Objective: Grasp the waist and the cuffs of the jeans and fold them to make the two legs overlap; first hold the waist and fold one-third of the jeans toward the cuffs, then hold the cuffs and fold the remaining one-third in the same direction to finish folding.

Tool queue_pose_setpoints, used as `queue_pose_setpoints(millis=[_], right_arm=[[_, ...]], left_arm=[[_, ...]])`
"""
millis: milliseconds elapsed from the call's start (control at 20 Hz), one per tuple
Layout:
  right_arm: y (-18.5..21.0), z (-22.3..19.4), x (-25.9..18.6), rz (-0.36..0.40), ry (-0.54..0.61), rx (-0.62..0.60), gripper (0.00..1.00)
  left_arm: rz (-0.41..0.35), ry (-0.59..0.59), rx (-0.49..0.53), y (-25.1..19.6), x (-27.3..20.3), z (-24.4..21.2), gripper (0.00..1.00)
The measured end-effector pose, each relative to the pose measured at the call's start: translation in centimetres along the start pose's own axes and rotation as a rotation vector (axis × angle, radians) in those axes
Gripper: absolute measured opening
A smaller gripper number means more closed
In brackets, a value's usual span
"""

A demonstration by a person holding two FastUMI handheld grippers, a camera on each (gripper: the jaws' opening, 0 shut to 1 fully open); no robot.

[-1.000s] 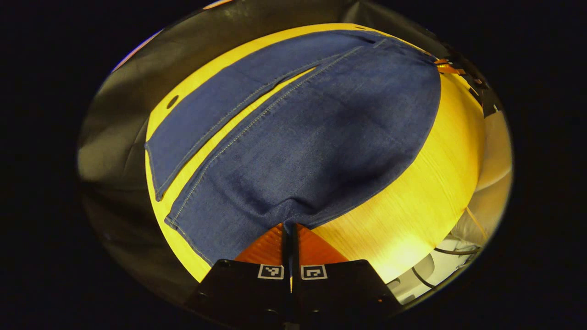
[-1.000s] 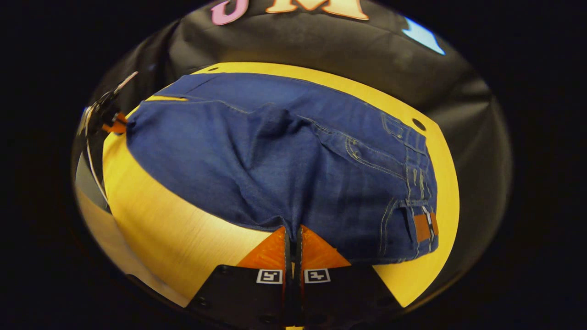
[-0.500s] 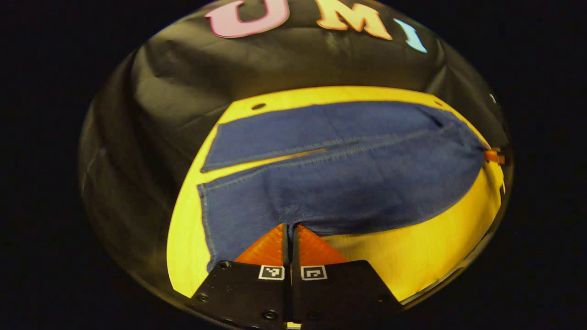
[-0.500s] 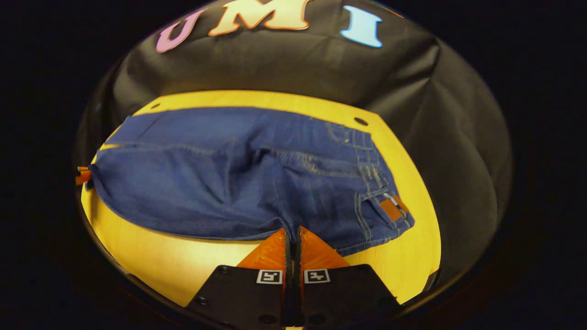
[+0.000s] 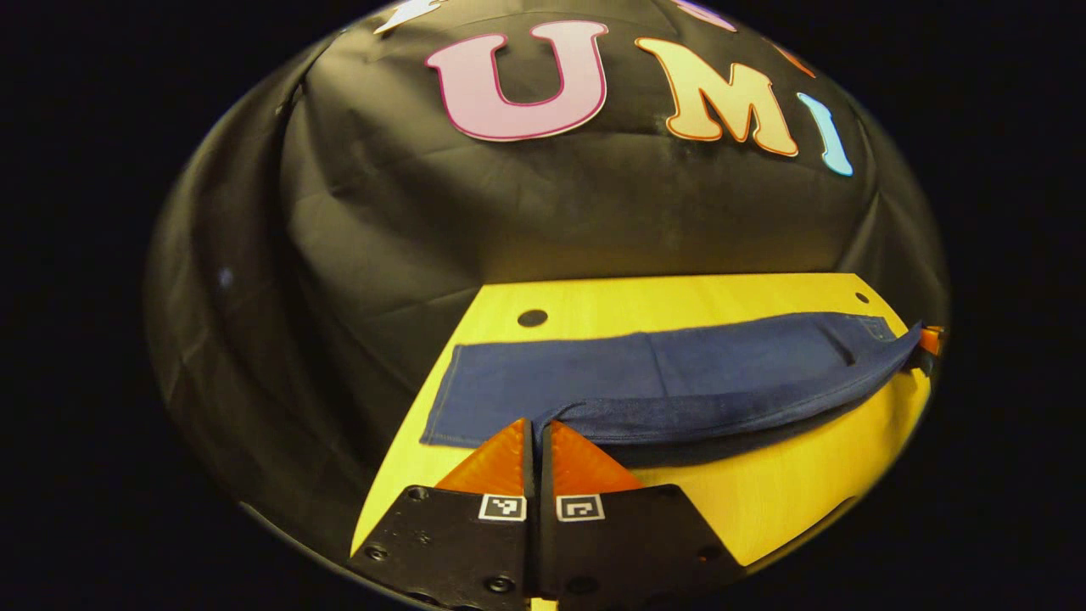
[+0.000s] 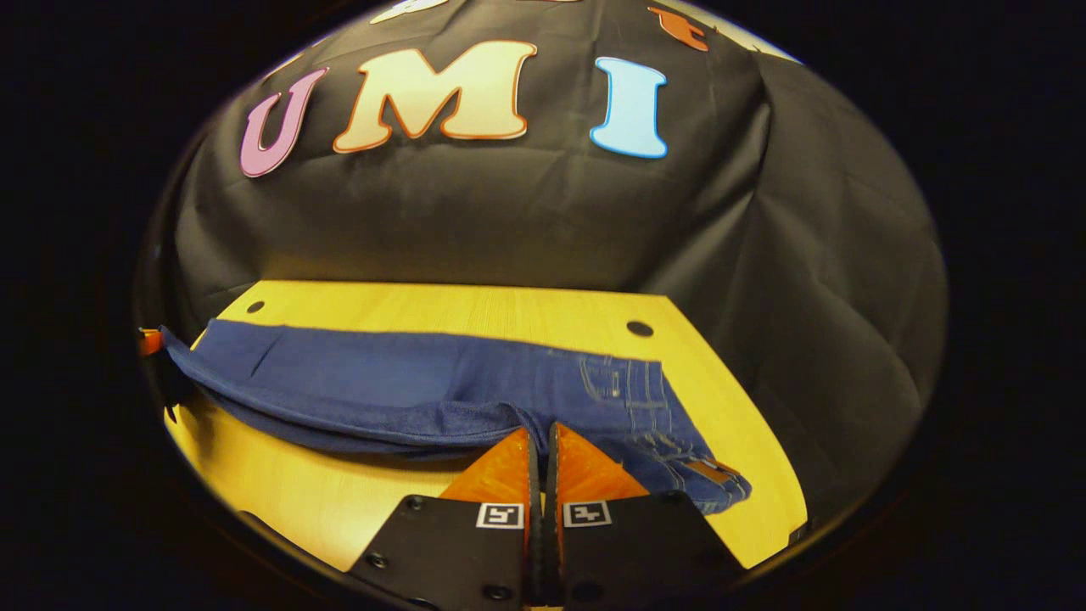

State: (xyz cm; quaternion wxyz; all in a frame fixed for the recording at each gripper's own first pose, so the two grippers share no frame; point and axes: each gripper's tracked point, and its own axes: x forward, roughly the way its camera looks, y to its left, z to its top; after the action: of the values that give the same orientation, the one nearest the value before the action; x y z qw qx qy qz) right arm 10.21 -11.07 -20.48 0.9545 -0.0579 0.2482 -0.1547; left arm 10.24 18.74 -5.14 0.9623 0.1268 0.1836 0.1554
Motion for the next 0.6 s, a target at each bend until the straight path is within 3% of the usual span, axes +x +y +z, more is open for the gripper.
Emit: queue_pose_setpoints(millis=[300, 450, 600], right_arm=[[1.6, 2.6, 8.1, 0.012, -0.048, 0.077, 0.02], [3.1, 2.7, 13.2, 0.048, -0.037, 0.093, 0.02], [4.4, 0.8, 17.7, 0.077, 0.013, 0.073, 0.02]], left_arm=[[0.057, -0.008, 0.106, -0.7, 8.4, 3.0, 0.0], [0.075, 0.017, 0.08, -1.4, 13.3, 2.1, 0.0], [0.098, 0.053, 0.117, -2.1, 17.2, 0.4, 0.0]])
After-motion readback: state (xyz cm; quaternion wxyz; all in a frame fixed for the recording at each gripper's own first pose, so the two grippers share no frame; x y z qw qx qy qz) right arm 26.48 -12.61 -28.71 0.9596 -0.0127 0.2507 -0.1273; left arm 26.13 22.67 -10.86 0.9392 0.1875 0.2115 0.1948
